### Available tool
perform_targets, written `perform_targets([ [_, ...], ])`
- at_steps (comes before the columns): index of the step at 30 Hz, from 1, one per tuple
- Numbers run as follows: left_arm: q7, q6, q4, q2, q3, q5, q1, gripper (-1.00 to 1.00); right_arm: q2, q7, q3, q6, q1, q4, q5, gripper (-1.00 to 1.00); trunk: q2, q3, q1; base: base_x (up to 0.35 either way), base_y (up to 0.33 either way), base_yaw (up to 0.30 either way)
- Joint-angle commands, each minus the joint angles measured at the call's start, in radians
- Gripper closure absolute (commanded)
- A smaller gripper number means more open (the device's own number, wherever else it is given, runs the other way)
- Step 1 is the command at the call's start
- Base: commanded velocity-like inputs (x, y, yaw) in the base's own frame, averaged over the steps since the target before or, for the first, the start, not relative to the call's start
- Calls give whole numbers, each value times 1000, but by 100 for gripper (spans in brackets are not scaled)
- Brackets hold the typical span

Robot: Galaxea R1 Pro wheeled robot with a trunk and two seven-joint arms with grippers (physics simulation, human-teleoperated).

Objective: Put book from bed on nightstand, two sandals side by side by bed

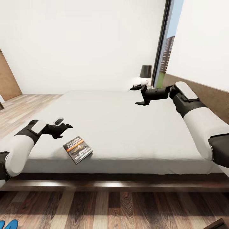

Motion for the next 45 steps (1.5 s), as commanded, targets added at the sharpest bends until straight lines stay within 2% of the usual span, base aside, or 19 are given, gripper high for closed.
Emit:
perform_targets([
  [1,-2,5,-1,1,6,-6,0,-100,-1,-7,5,0,-1,-1,-8,-100,0,3,-1,0,0,0],
  [8,-2,5,-1,5,6,-6,0,-100,0,-7,5,0,-1,-1,-7,-100,2,30,-4,0,0,0],
  [16,-2,5,0,14,5,-6,0,-100,0,-7,3,0,-1,-1,-7,-100,58,55,-34,0,0,0],
  [21,-2,5,1,16,4,-5,0,-100,-1,-7,-1,0,-1,-1,-8,-100,58,55,-34,0,0,0],
  [31,-15,6,12,55,5,0,3,-100,-1,-6,-9,0,-1,9,-11,-100,58,55,-34,0,0,0],
  [36,-81,6,23,90,5,-1,4,-100,-2,-6,-10,0,-1,10,-11,-100,58,55,-34,0,0,0],
  [45,-270,8,92,171,4,-9,5,-100,-2,-7,-9,0,0,12,-11,-100,58,55,-34,0,0,0],
])
